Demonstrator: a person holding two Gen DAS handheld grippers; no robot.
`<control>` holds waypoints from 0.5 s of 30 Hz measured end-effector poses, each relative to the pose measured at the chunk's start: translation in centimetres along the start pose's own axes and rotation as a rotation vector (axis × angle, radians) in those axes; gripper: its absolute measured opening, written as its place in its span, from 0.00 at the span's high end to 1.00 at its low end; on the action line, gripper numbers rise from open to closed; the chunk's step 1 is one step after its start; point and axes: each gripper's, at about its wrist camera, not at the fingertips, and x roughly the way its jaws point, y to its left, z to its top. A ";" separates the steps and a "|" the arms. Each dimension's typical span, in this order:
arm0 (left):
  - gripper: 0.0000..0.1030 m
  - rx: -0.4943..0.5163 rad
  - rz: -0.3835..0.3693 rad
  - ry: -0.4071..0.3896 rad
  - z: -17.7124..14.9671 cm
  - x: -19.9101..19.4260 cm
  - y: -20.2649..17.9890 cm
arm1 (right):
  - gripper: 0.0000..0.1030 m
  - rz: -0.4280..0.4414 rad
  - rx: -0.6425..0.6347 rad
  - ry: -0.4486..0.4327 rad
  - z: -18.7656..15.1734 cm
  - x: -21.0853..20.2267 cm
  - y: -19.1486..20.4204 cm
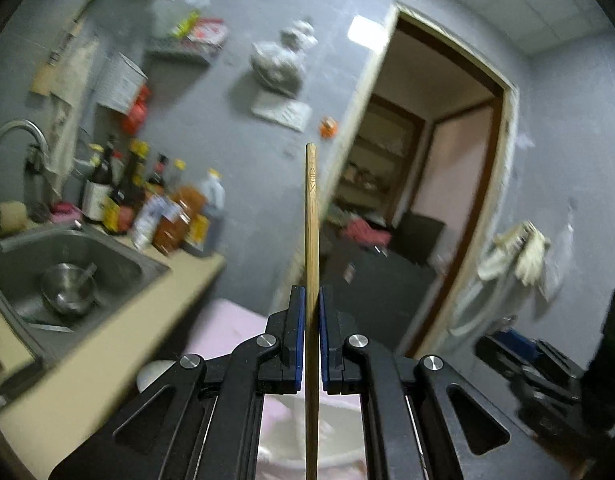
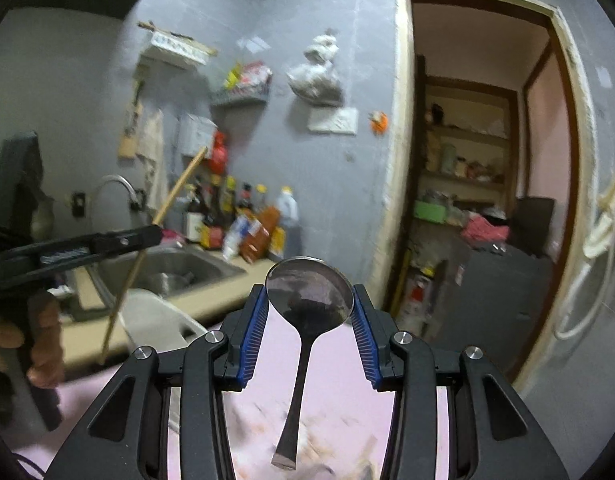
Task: Organize utensils
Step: 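Lift the chopstick and spoon and drop both into the white caddy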
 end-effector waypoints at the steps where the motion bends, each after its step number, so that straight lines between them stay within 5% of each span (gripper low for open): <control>1: 0.96 -0.005 0.014 -0.024 0.6 0.0 1.0 | 0.62 0.016 0.004 -0.014 0.7 0.3 0.5; 8: 0.96 -0.056 0.089 -0.127 2.8 0.9 6.2 | 0.62 0.075 0.025 -0.074 3.0 3.3 3.0; 15: 0.96 -0.075 0.153 -0.170 1.3 2.4 7.8 | 0.62 0.091 0.089 -0.063 1.2 5.8 3.5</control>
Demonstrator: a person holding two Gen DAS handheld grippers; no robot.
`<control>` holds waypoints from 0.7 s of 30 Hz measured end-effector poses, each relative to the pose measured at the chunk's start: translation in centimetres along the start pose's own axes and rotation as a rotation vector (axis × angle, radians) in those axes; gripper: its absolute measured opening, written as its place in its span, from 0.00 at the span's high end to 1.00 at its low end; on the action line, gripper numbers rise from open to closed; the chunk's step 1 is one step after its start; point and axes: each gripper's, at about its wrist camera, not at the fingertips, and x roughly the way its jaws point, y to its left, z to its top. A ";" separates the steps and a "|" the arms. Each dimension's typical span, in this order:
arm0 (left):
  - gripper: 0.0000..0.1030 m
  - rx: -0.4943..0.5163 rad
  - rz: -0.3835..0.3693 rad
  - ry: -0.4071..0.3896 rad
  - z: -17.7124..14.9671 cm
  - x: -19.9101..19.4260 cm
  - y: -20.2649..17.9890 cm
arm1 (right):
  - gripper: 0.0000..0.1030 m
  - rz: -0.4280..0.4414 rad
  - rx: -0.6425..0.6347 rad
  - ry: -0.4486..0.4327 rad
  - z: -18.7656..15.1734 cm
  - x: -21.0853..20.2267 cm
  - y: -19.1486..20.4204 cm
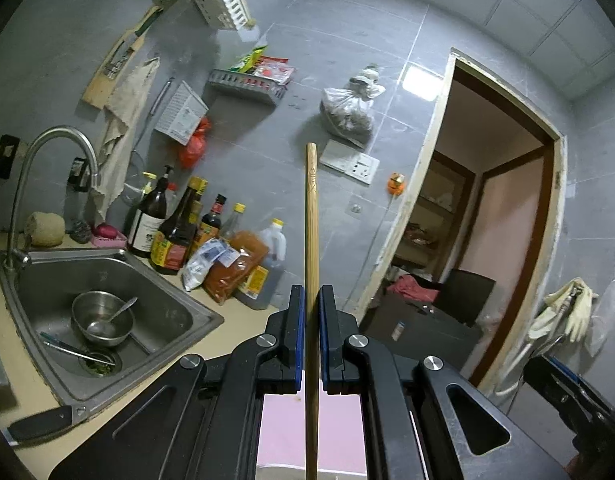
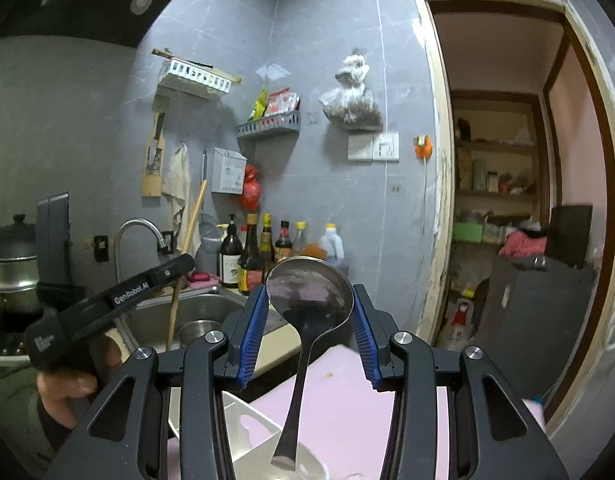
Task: Organize utensils
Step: 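Lift the chopstick and spoon and drop both into the white caddy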
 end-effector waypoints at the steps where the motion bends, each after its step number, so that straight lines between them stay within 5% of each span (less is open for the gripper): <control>1: 0.96 0.005 0.011 -0.005 -0.5 0.1 0.0 | 0.62 0.001 0.007 0.005 -0.4 0.3 -0.1; 14: 0.96 0.039 0.041 0.064 -5.8 -1.6 -0.6 | 0.62 -0.022 -0.004 0.145 -6.2 1.4 0.0; 21: 0.94 0.119 0.030 0.204 -7.4 -1.7 -1.4 | 0.61 0.006 0.026 0.194 -7.8 0.9 -0.2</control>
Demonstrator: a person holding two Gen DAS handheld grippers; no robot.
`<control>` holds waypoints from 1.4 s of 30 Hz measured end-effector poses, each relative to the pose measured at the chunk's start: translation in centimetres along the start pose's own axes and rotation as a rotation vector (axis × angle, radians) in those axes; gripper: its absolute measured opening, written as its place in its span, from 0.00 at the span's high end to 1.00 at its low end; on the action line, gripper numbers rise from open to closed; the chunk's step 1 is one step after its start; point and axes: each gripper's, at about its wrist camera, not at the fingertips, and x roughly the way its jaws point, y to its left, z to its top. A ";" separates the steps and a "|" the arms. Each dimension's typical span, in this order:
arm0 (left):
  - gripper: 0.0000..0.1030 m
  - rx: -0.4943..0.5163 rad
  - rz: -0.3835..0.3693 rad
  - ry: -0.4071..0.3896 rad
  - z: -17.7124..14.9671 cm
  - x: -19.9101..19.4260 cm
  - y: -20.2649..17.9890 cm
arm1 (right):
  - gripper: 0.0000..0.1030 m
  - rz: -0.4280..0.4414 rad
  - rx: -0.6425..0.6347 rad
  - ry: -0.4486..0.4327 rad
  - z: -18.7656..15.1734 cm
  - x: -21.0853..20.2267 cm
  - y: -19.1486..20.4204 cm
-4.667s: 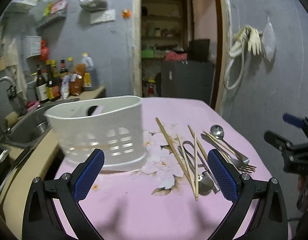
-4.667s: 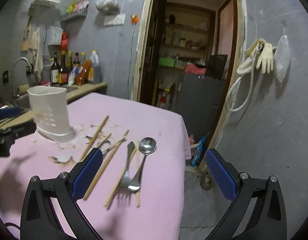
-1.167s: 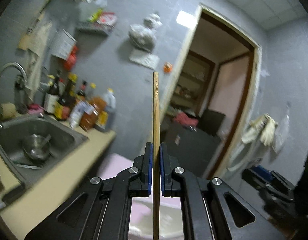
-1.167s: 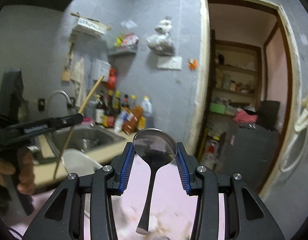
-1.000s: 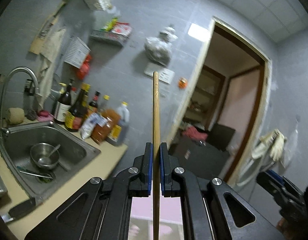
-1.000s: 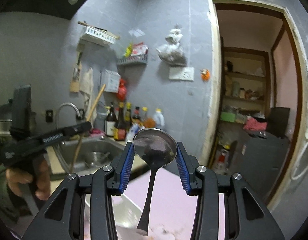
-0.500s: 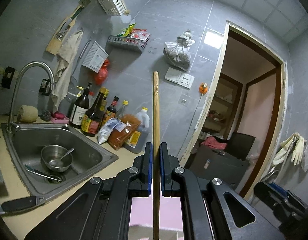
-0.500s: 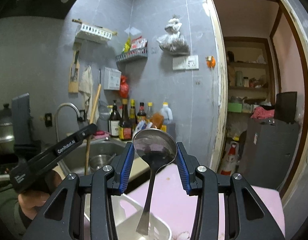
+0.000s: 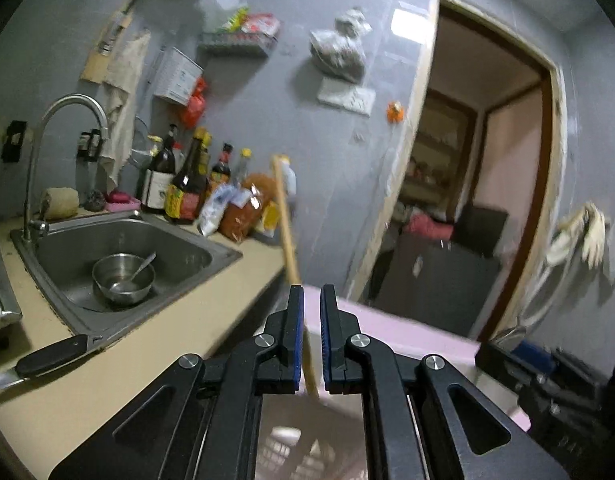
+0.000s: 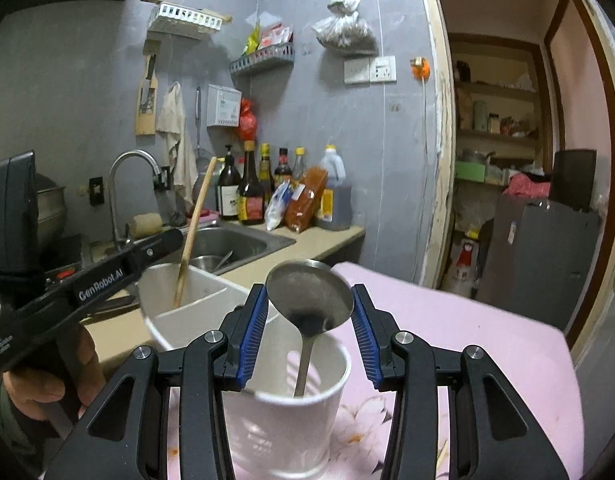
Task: Organize utensils
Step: 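Lift the chopstick and spoon and drop both into the white caddy, then grasp another chopstick with the left tool while the right tool grasps a chopstick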
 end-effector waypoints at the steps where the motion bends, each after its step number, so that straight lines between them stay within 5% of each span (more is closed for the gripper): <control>1: 0.94 -0.001 -0.012 0.022 -0.1 0.0 0.0 | 0.61 0.002 0.002 -0.001 -0.1 -0.1 0.0; 4: 0.88 -0.008 -0.035 0.056 -0.4 -0.4 0.1 | 0.58 0.021 0.013 -0.008 -0.1 -0.8 0.1; 6: 0.76 -0.012 -0.043 0.051 -0.5 -1.0 0.1 | 0.56 0.033 0.016 -0.017 0.0 -1.2 0.1; 11: 0.69 -0.006 -0.066 0.040 0.5 -2.8 -0.7 | 0.47 0.023 0.034 -0.073 0.2 -3.7 -0.2; 13: 0.56 0.004 -0.075 0.027 0.8 -3.6 -1.4 | 0.39 -0.005 0.037 -0.103 0.5 -5.1 -0.5; 15: 0.39 0.013 -0.088 0.005 1.0 -4.6 -2.4 | 0.19 -0.047 0.038 -0.141 0.8 -6.6 -0.9; 21: 0.03 0.067 -0.109 -0.042 1.3 -6.4 -5.9 | 0.00 -0.169 0.001 -0.242 1.2 -12.0 -2.4; 32: 0.02 0.209 -0.239 -0.006 -1.2 -7.5 -13.1 | 0.00 -0.331 -0.004 -0.239 -0.7 -18.4 -6.2; 42: 0.02 0.328 -0.260 0.166 -5.3 -4.4 -18.1 | 0.00 -0.373 0.031 -0.050 -4.4 -18.8 -10.8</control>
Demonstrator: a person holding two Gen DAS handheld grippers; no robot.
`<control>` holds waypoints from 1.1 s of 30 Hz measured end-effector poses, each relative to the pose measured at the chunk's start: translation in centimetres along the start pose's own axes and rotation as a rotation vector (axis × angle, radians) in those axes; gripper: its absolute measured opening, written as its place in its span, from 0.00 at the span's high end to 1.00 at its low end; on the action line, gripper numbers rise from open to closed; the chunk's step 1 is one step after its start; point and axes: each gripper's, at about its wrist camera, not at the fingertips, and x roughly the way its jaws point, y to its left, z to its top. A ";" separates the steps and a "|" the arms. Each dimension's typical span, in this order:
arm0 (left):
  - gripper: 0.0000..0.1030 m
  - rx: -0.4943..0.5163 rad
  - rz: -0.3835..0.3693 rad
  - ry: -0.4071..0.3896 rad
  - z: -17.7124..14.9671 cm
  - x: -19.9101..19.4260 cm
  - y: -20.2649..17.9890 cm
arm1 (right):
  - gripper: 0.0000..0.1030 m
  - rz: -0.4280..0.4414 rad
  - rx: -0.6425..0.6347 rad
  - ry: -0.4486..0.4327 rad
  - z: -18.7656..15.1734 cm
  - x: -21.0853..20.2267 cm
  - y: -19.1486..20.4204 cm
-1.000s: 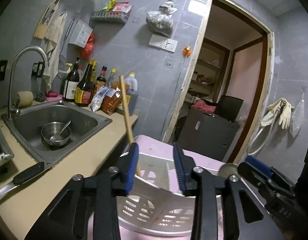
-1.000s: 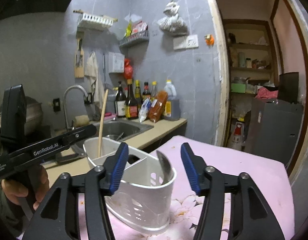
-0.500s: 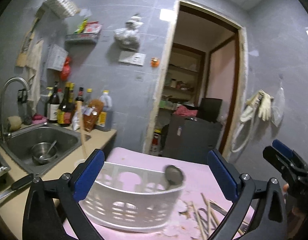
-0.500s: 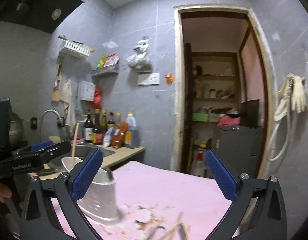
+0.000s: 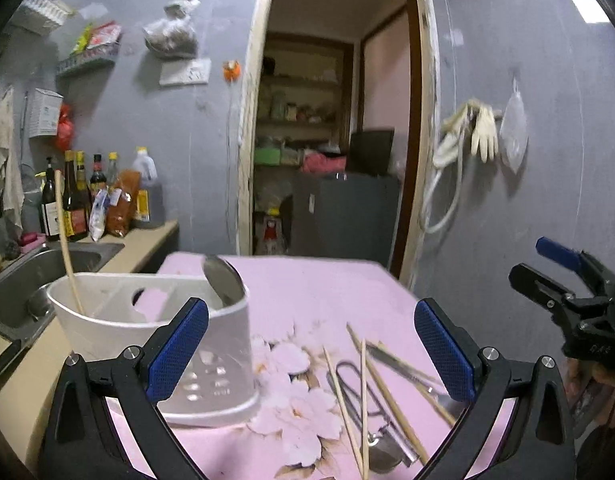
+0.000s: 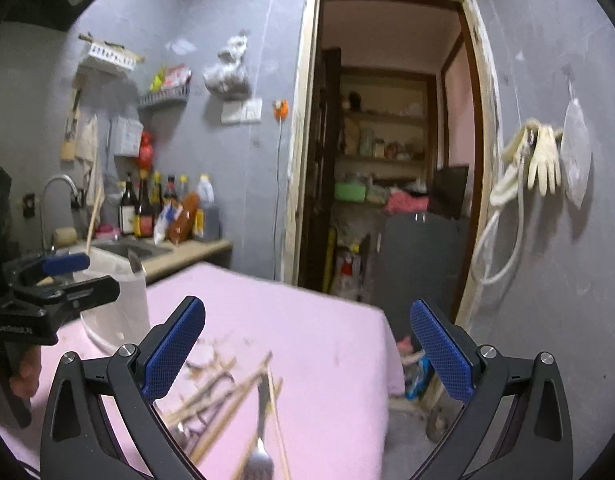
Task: Organize utensils
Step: 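Grasp another chopstick with the left tool while the right tool grasps a chopstick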
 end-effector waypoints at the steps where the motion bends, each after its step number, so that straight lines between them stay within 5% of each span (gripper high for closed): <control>1: 0.02 0.021 0.010 0.034 -0.3 0.7 -0.5 | 0.00 0.013 0.007 0.021 -0.5 0.2 -0.4; 4: 0.02 0.067 0.034 0.108 -1.3 2.4 -1.7 | 0.06 0.038 0.030 0.080 -1.7 1.1 -1.4; 13: 0.04 0.141 0.030 0.266 -4.6 5.7 -2.8 | 0.43 0.105 0.032 0.277 -4.3 4.1 -2.2; 19: 0.36 0.188 0.013 0.396 -6.1 8.1 -3.0 | 0.62 0.135 -0.016 0.355 -5.1 5.4 -1.4; 27: 0.74 0.101 -0.067 0.583 -7.8 11.5 -1.5 | 0.78 0.191 -0.040 0.447 -5.5 7.3 -0.4; 33: 0.83 0.068 -0.105 0.643 -8.2 12.2 -0.5 | 0.86 0.222 -0.049 0.518 -6.4 8.7 0.2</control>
